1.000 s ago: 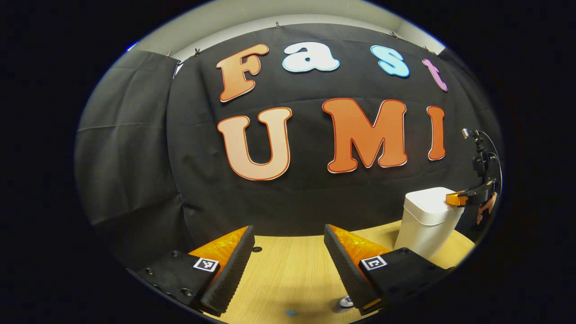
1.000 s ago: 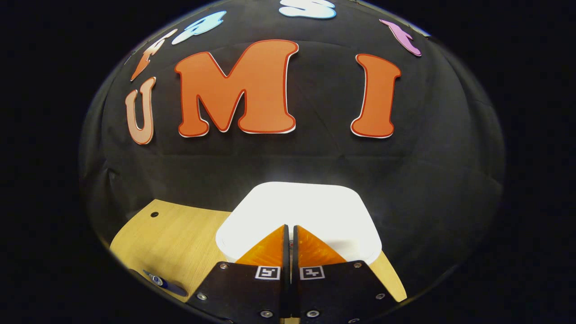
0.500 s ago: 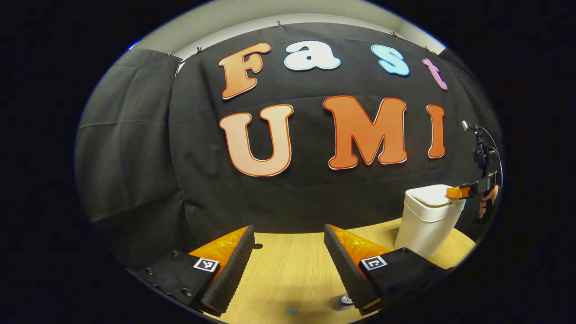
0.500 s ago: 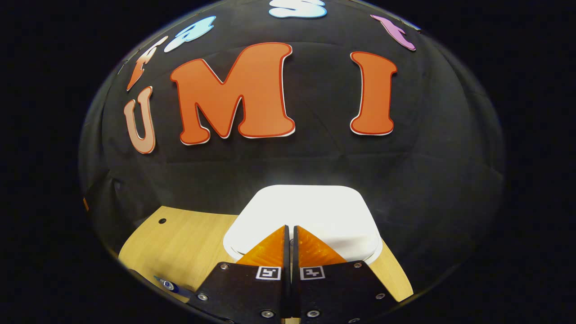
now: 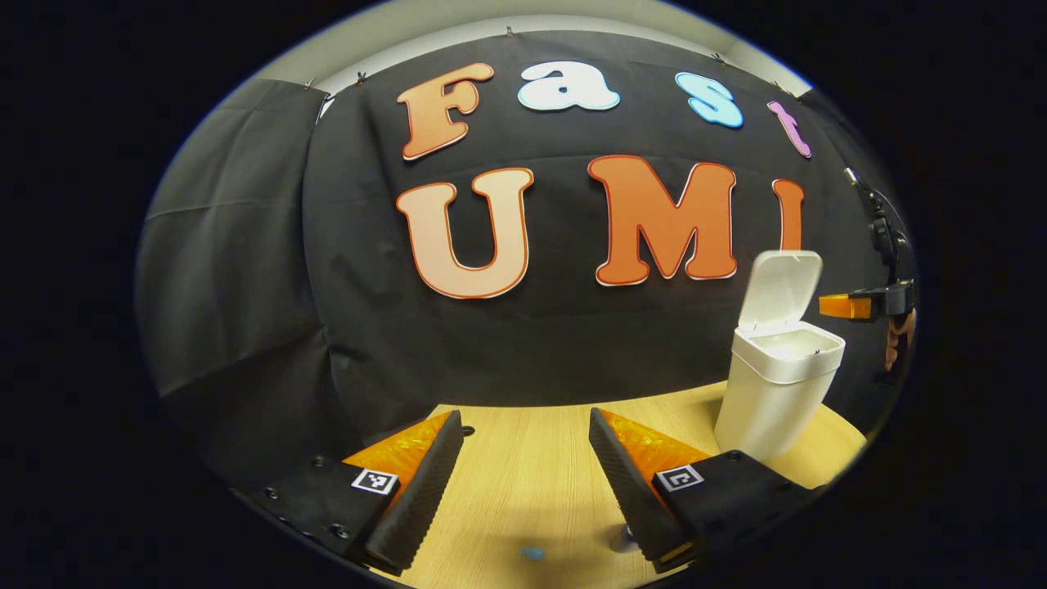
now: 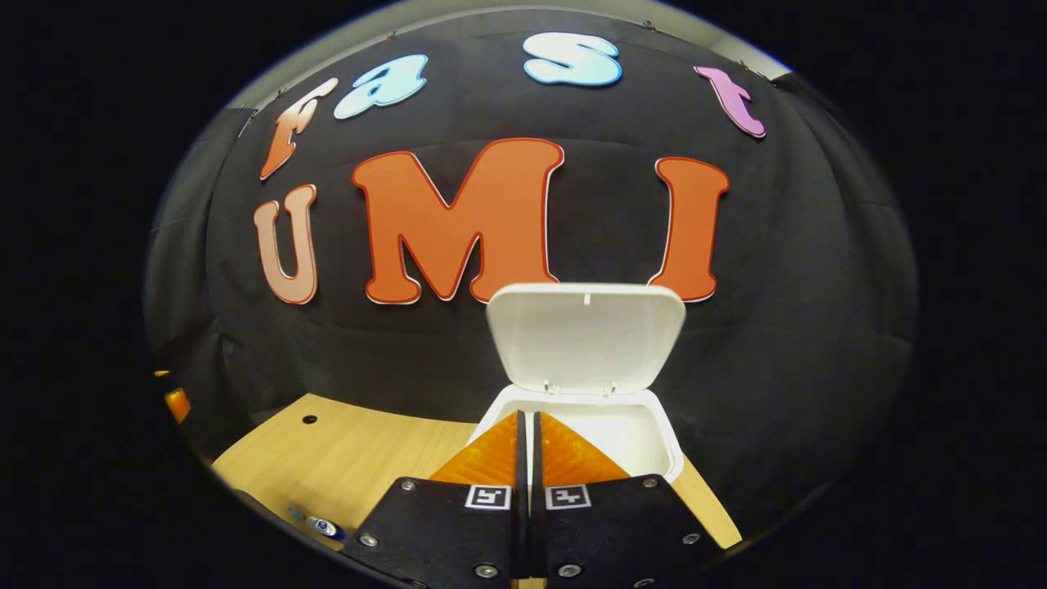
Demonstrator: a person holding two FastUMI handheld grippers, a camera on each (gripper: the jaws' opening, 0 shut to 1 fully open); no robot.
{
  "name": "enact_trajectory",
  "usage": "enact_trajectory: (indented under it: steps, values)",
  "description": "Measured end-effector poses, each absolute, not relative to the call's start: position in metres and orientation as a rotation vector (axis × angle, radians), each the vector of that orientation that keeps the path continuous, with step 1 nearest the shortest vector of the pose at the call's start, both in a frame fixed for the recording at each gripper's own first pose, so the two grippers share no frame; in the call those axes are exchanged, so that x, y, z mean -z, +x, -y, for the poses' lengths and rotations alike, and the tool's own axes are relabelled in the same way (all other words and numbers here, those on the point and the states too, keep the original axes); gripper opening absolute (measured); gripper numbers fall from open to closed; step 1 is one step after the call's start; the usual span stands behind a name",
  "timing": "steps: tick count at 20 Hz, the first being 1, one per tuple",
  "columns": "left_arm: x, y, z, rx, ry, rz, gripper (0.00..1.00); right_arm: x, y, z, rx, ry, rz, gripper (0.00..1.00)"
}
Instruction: Press the lid of the desktop garbage bin to open it, pick up the crumpled paper on the desktop and throw it into the bin, then pick up the pop can on the desktop and drop it into the bin, and finally close the garbage bin lid.
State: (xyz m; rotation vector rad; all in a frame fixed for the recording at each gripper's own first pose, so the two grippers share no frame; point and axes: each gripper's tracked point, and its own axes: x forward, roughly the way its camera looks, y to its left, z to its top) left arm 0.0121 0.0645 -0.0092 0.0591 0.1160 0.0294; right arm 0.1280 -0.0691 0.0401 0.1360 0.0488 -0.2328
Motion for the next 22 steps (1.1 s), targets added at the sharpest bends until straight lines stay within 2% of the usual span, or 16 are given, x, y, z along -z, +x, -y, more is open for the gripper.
enact_trajectory:
  steps: [3, 5, 7, 8, 9, 10, 12, 14, 17, 18, 19, 20, 22]
  values:
    - [0.021, 0.007, -0.068, -0.025, 0.060, -0.155, 0.99, -0.032, 0.121, 0.060, 0.260, 0.097, -0.048, 0.01]
    - [0.029, 0.005, -0.065, -0.014, 0.051, -0.187, 0.99, -0.024, 0.116, 0.042, 0.235, 0.085, -0.059, 0.02]
    - [0.040, 0.000, -0.066, -0.002, 0.058, -0.220, 0.99, -0.010, 0.111, 0.020, 0.192, 0.076, -0.081, 0.06]
    - [0.046, -0.002, -0.067, 0.006, 0.063, -0.239, 0.99, -0.005, 0.109, 0.011, 0.183, 0.063, -0.091, 0.18]
    - [0.052, -0.003, -0.068, 0.015, 0.065, -0.258, 0.99, 0.002, 0.108, 0.005, 0.189, 0.048, -0.105, 0.23]
    - [0.056, -0.006, -0.067, 0.026, 0.065, -0.272, 0.99, 0.008, 0.106, -0.002, 0.188, 0.039, -0.120, 0.35]
    - [0.069, -0.007, -0.065, 0.052, 0.066, -0.305, 0.99, 0.016, 0.102, -0.022, 0.161, 0.050, -0.131, 0.51]
    - [0.087, -0.009, -0.067, 0.075, 0.075, -0.341, 0.99, 0.021, 0.099, -0.043, 0.125, 0.070, -0.139, 0.62]
    - [0.118, -0.009, -0.071, 0.101, 0.067, -0.392, 0.99, 0.032, 0.095, -0.069, 0.085, 0.082, -0.155, 0.73]
    - [0.126, -0.007, -0.071, 0.103, 0.063, -0.404, 0.96, 0.035, 0.093, -0.079, 0.071, 0.086, -0.161, 0.77]
    - [0.136, -0.007, -0.072, 0.111, 0.059, -0.417, 0.99, 0.040, 0.092, -0.086, 0.060, 0.089, -0.169, 0.78]
    - [0.144, -0.005, -0.072, 0.121, 0.056, -0.426, 0.96, 0.044, 0.090, -0.095, 0.048, 0.091, -0.178, 0.82]
    - [0.163, -0.006, -0.071, 0.142, 0.059, -0.446, 0.99, 0.055, 0.088, -0.111, 0.036, 0.089, -0.200, 0.86]
